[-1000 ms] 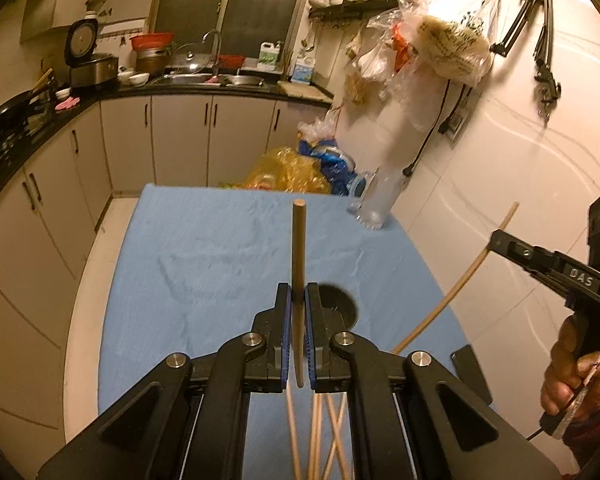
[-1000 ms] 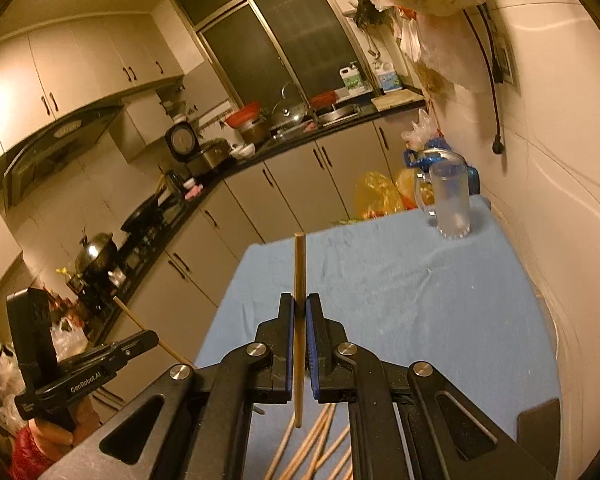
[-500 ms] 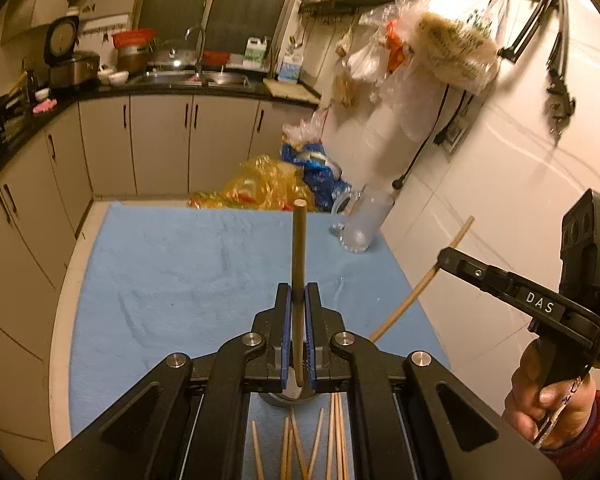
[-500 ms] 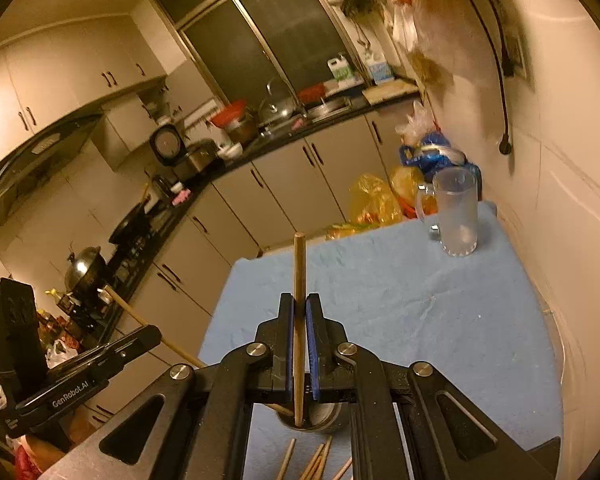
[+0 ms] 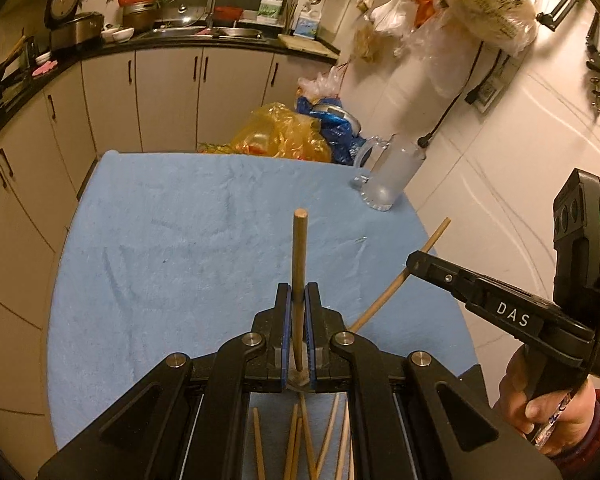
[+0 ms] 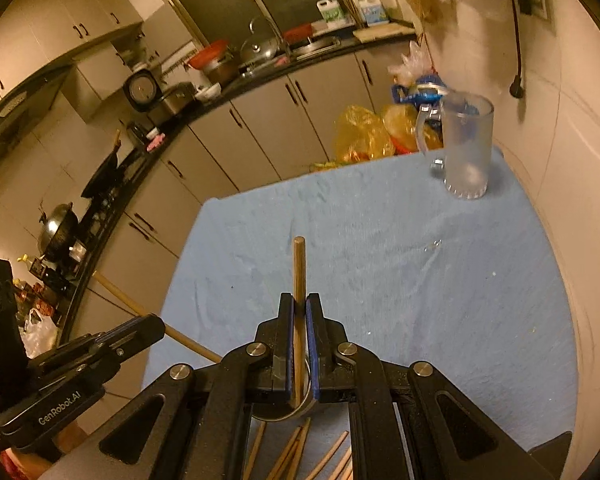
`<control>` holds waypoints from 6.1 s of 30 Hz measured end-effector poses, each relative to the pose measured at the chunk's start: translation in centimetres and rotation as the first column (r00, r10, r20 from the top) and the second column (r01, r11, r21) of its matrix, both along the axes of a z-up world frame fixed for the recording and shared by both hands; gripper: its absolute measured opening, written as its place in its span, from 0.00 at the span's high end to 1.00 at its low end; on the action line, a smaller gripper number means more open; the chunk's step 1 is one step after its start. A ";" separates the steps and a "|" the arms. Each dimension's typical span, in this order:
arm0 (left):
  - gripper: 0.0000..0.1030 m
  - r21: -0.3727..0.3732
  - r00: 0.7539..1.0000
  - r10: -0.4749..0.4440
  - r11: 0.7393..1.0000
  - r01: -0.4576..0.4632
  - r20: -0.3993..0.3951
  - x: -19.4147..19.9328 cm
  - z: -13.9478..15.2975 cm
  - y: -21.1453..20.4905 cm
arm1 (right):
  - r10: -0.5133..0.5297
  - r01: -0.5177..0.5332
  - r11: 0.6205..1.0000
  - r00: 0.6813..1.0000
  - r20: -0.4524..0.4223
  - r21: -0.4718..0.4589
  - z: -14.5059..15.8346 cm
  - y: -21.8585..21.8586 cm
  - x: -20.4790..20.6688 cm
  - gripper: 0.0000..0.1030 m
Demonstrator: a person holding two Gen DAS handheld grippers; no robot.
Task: Organize utensils
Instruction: 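Lower both chopsticks into the black cup and open both grippers, then withdraw both grippers from the cup back toward the remaining chopsticks, then grasp a wooden chopstick with the left gripper while the right gripper grasps another, then lift both chopsticks upright and carry them over the black cup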
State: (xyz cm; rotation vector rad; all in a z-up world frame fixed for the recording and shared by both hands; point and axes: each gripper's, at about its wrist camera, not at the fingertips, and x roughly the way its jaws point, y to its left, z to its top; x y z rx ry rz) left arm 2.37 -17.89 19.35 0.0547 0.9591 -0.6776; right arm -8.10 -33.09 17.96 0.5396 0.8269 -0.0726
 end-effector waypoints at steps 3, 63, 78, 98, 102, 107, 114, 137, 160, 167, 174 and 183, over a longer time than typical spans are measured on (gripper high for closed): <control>0.94 0.009 1.000 0.005 1.000 -0.005 0.014 0.1 -0.2 0.1 | 0.001 -0.001 1.000 1.000 -0.016 -0.002 -0.5 0.0 0.5 0.93; 0.74 0.112 1.000 0.008 0.994 -0.006 -0.016 -15.7 -6.9 14.0 | -0.056 0.083 0.995 0.929 -0.366 0.057 -13.2 6.4 -13.5 0.75; 0.74 0.120 0.999 0.040 0.992 -0.037 -0.023 -15.8 -7.4 15.4 | -0.033 0.008 0.998 0.909 -0.415 -0.062 -15.9 8.1 -12.9 0.75; 0.74 0.125 0.987 0.001 0.992 0.019 -0.163 -13.4 -11.8 11.7 | -0.118 0.124 0.992 0.918 -0.380 -0.011 -14.0 1.8 -16.3 0.79; 0.73 0.128 0.976 -0.014 0.991 0.042 -0.216 -12.0 -13.3 10.0 | -0.097 0.128 0.989 0.932 -0.349 0.069 -13.1 1.0 -15.8 0.79; 0.73 0.174 0.970 -0.022 0.983 0.065 -0.242 -10.5 -15.0 6.9 | -0.082 0.147 0.977 0.928 -0.365 0.154 -13.6 0.9 -13.8 0.79; 0.76 0.264 0.972 -0.023 0.961 0.086 -0.234 -8.8 -17.0 3.4 | -0.034 0.109 0.979 0.920 -0.391 0.172 -14.2 1.0 -11.3 0.79; 0.93 0.256 0.967 0.009 0.965 0.058 -0.256 -6.8 -17.1 5.0 | 0.000 0.009 1.000 0.832 -0.554 0.014 -17.4 3.1 -4.4 0.92; 0.94 0.014 0.999 0.029 0.999 -0.028 -0.014 -12.3 -5.6 11.2 | -0.030 0.031 0.999 0.993 -0.113 0.012 -7.0 4.3 -10.2 0.94; 0.94 -0.017 0.999 0.011 1.000 -0.010 0.031 -13.4 -3.0 12.2 | -0.059 0.058 0.998 0.998 -0.016 -0.028 -3.8 4.0 -13.3 0.94; 0.94 -0.028 0.999 -0.004 1.000 0.005 0.049 -14.0 -2.2 12.5 | -0.084 0.085 0.996 0.996 0.023 -0.037 -2.5 4.1 -14.6 0.94; 0.94 -0.030 0.997 -0.017 0.999 0.019 0.070 -14.1 -1.5 12.2 | -0.108 0.110 0.993 0.992 0.061 -0.041 -1.1 3.9 -15.6 0.94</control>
